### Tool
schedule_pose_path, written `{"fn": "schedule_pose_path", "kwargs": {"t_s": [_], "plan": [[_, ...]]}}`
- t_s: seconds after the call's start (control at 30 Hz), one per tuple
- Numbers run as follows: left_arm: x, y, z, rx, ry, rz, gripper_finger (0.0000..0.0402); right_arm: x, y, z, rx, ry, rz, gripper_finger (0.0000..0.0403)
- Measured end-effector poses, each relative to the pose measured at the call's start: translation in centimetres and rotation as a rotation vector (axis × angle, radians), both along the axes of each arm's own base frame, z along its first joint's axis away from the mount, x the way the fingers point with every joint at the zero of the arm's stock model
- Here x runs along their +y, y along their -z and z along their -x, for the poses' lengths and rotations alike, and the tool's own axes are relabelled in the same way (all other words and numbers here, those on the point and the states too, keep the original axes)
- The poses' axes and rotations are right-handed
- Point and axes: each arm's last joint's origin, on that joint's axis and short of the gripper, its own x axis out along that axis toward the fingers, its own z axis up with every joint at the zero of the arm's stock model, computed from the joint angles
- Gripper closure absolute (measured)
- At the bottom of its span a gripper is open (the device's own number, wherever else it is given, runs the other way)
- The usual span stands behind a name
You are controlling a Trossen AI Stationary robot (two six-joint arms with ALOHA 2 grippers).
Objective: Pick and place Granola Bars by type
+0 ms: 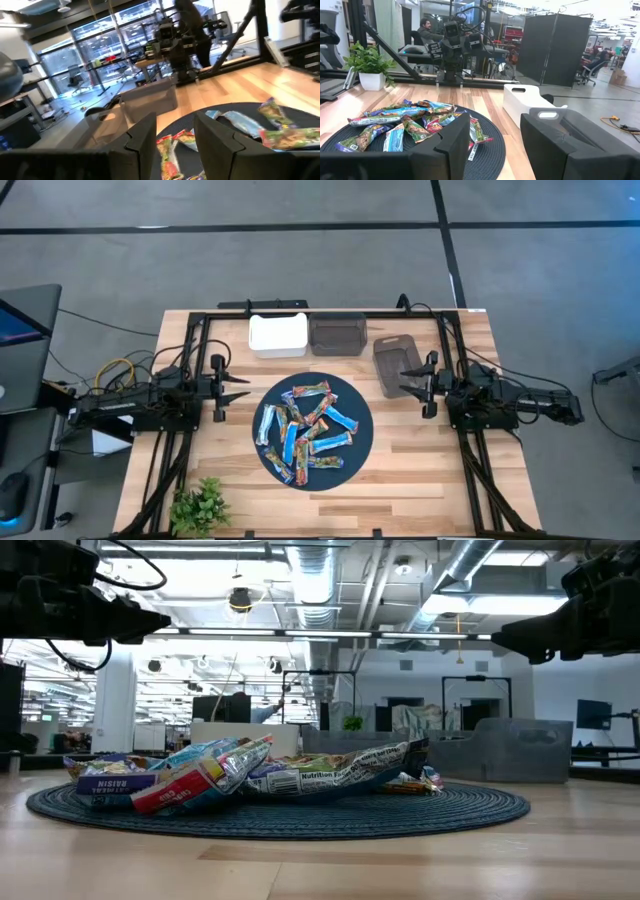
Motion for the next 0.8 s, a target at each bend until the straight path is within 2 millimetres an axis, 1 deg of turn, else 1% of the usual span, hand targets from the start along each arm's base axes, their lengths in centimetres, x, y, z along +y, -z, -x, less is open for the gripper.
{"fn": "schedule_pose_path", "kwargs": {"t_s": [0.13, 0.23, 0.8], "plan": [[0.49, 0.13, -0.01, 0.023, -0.169, -0.046, 0.0276, 0.00, 0.00, 0.00, 0.000, 0.000, 0.000, 0.0233], [0.67, 0.07, 0.03, 0.022, -0.235, -0.068, 0.0276, 0.00, 0.00, 0.00, 0.000, 0.000, 0.000, 0.0233], [0.68, 0.06, 0.03, 0.017, -0.236, -0.042, 0.0276, 0.00, 0.00, 0.00, 0.000, 0.000, 0.000, 0.0233]]}}
